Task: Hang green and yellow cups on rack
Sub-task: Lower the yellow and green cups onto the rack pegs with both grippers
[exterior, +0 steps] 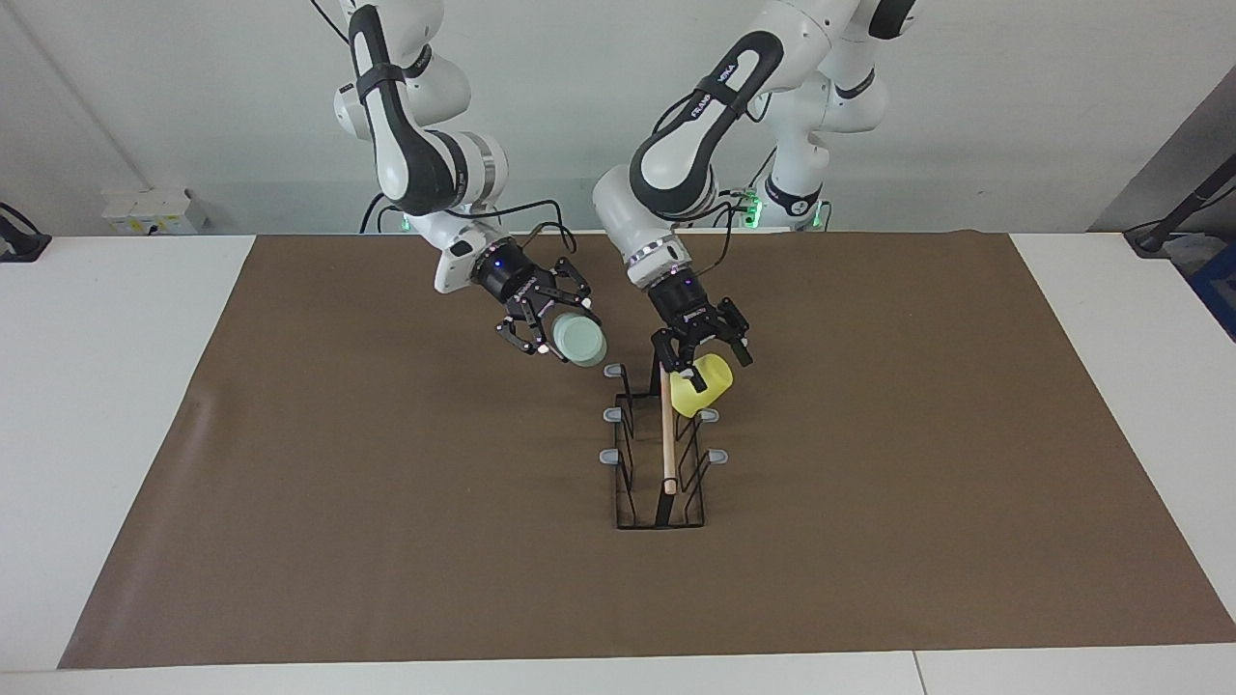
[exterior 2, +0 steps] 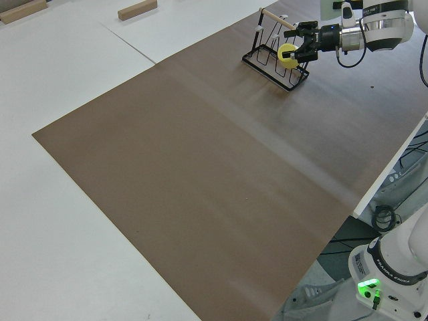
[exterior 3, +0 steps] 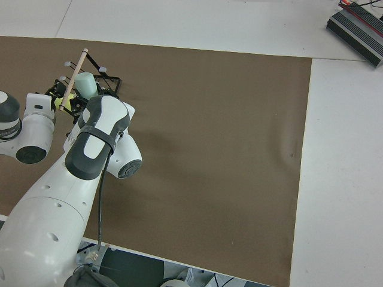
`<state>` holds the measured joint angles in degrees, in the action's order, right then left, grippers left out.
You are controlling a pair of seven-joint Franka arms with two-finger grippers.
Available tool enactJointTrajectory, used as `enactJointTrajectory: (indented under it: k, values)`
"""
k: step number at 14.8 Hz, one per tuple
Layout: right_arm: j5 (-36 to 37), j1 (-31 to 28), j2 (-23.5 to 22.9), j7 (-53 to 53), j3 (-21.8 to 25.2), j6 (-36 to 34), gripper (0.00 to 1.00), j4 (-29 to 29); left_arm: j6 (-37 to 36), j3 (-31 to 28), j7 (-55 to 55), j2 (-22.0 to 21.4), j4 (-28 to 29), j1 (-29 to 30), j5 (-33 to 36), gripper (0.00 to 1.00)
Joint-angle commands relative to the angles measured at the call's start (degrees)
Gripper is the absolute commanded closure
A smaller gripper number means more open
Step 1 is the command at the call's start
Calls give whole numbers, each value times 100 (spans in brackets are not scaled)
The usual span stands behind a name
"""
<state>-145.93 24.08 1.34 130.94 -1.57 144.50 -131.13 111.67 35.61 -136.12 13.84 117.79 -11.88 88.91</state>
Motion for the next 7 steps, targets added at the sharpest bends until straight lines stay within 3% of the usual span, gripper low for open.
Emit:
enactJointTrajectory:
  k: [1,7]
  values:
    - [-847,-26,-204,756,-10,-422,100,-27,12,17,400,-232,-177,89,-197,0]
    - [-1324,247,-309,1565,-1,-572,100,0,549,-97,2850,-627,-573,449,-1804,0]
